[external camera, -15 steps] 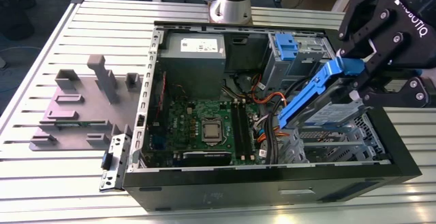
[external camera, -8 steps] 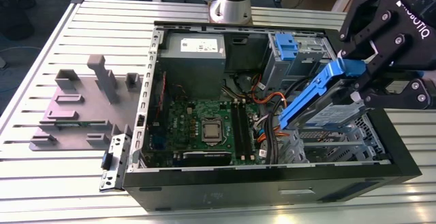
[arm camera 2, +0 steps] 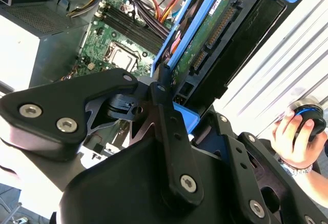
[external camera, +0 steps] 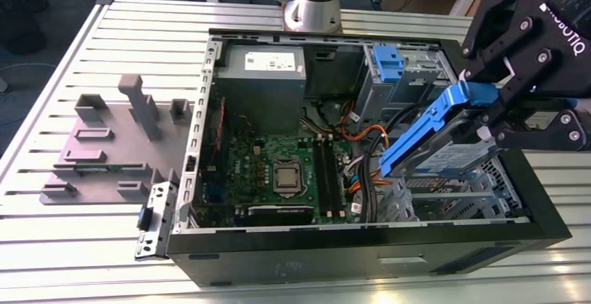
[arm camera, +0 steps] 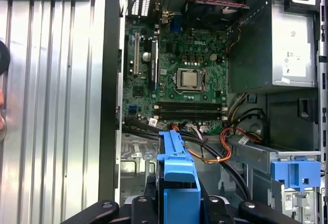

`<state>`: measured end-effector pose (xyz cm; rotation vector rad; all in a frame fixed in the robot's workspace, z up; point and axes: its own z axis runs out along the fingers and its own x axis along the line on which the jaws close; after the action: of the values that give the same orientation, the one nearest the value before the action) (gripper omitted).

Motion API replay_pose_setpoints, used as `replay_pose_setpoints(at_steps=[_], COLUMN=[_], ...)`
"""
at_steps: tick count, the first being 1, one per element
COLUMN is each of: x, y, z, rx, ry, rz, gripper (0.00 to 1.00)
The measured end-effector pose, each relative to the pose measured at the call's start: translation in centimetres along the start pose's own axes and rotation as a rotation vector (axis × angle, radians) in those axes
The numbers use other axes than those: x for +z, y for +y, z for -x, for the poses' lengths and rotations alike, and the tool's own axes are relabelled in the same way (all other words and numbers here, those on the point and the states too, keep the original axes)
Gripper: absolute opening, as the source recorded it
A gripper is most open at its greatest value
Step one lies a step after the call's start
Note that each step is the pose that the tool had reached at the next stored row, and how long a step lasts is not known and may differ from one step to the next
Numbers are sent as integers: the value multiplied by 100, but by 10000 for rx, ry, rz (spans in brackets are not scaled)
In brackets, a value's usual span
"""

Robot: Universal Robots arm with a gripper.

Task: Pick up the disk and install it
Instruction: 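Insert the disk into the insertion slot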

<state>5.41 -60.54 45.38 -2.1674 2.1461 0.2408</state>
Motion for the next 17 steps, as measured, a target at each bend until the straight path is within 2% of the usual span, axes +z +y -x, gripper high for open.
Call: replay_pose_setpoints(at_steps=[17], x=[12], y=[-35], z=[-18], rx=[0], ry=[0], rz=[0], gripper=[37])
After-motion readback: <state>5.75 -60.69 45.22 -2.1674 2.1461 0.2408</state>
